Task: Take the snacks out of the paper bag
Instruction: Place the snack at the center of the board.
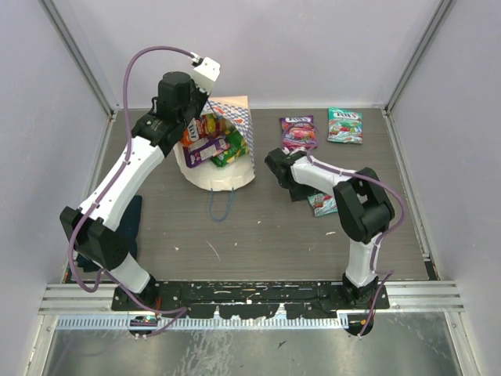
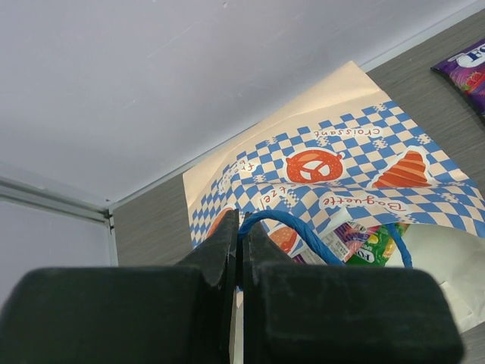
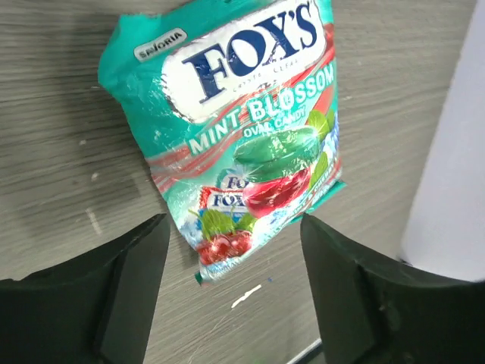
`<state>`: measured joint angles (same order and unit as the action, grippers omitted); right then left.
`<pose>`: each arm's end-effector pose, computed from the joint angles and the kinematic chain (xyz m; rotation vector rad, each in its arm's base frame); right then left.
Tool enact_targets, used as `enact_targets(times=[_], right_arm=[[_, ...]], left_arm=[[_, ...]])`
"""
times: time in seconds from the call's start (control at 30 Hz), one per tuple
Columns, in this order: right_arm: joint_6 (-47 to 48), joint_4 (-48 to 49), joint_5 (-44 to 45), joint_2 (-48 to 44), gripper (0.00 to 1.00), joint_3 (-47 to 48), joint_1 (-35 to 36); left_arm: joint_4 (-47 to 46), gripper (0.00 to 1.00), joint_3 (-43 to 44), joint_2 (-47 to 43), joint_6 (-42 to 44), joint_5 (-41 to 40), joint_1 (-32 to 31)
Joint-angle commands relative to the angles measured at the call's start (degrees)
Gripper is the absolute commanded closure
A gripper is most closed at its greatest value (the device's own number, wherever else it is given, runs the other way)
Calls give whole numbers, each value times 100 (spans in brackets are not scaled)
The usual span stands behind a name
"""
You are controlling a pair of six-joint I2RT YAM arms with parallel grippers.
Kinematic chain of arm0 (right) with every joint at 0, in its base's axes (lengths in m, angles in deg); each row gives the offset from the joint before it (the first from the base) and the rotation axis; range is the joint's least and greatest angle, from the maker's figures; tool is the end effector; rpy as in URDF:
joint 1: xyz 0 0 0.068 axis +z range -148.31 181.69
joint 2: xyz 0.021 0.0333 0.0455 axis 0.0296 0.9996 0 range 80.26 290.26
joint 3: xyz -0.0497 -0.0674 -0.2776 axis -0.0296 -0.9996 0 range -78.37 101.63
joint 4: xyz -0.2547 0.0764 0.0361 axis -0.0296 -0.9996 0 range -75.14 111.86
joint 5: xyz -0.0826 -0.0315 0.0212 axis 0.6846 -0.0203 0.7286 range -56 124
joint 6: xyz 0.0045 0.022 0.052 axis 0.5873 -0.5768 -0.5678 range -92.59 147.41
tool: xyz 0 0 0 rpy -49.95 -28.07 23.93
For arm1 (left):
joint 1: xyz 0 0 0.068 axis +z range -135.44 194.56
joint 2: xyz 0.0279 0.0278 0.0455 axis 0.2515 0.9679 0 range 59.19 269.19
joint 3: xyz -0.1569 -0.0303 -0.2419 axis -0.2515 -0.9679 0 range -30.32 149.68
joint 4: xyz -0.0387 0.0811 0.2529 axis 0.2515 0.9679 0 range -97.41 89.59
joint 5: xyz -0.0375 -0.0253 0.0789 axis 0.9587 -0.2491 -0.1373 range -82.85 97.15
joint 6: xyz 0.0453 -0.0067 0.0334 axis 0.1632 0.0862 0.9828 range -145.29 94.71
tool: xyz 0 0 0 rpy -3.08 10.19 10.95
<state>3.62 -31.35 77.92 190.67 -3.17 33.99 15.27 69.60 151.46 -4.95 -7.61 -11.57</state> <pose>0.3205 0.1700 0.1785 -0.1792 2.6043 -0.9120 0.3472 -0.1592 0.4588 0.5514 1.7421 0.1649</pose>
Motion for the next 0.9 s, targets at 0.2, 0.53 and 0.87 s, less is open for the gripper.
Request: enact_targets(times=[0.2, 0.53, 0.87], right_arm=[[419, 2356, -2470, -3175, 8, -1258, -207], [-149, 2615, -3625, -3982, 0, -2293, -2070], [-428, 2907, -3420, -3362, 7, -2811, -2419]], left_arm=[[-530, 100, 67, -369, -40, 69, 29], [-457, 100, 80, -372, -48, 116, 29], [-384, 96, 104, -353, -41, 184, 29]])
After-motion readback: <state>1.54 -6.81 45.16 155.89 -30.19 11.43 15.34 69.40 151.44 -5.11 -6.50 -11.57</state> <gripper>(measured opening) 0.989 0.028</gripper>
